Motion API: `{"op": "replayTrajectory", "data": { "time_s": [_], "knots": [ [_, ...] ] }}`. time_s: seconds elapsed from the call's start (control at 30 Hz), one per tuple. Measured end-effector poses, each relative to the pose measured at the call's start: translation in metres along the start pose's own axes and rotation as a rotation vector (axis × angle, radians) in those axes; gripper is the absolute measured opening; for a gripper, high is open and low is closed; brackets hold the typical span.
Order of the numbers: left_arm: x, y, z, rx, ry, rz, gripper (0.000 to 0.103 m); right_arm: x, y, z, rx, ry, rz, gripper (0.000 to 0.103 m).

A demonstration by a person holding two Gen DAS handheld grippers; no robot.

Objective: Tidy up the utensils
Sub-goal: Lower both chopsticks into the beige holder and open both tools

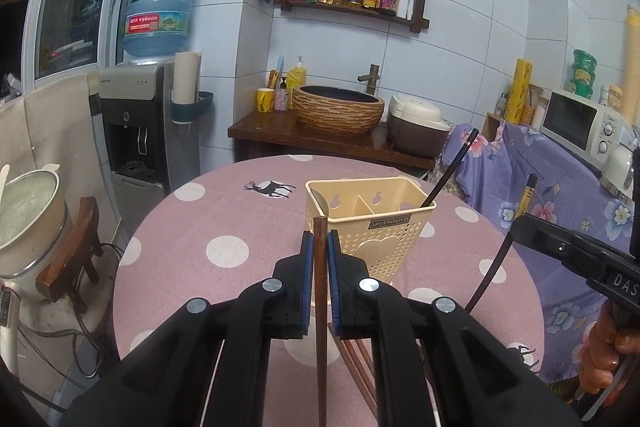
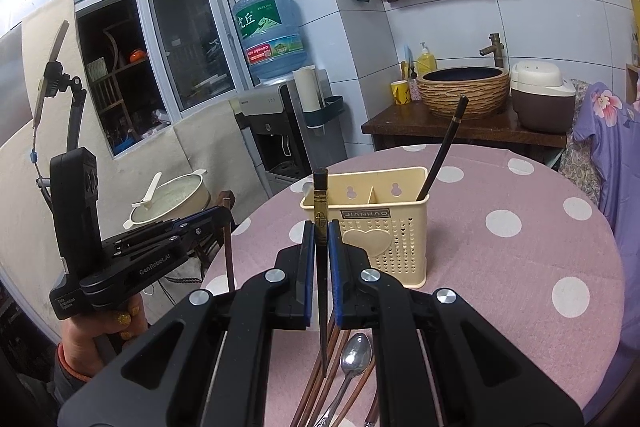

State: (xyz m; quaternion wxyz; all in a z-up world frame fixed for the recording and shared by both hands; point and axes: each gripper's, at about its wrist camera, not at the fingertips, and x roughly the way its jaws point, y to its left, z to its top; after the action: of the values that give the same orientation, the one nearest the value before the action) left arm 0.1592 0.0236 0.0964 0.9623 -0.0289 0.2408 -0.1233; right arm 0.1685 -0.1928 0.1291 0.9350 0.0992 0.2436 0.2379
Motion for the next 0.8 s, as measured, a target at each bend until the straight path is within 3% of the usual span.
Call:
{"op": "replayTrajectory", "data": {
  "time_s": [0.37, 0.6, 0.8],
  "knots": [
    [-0.015, -0.003, 0.03, 0.026, -0.04, -0.061, 0.008, -0.009, 0.001, 0.03, -0.016, -0.017, 0.017, 0.008],
    [-0.033, -0.017, 0.09, 0.068, -0.118, -0.12, 0.008, -0.022, 0.012, 0.089, -0.069, -0.102, -0.014, 0.008],
    [-0.039, -0.035, 0.145, 0.103, -0.183, -0.117, 0.008, -0.018, 0.014, 0.141, -0.084, -0.159, -0.079, 0.008]
  ]
}}
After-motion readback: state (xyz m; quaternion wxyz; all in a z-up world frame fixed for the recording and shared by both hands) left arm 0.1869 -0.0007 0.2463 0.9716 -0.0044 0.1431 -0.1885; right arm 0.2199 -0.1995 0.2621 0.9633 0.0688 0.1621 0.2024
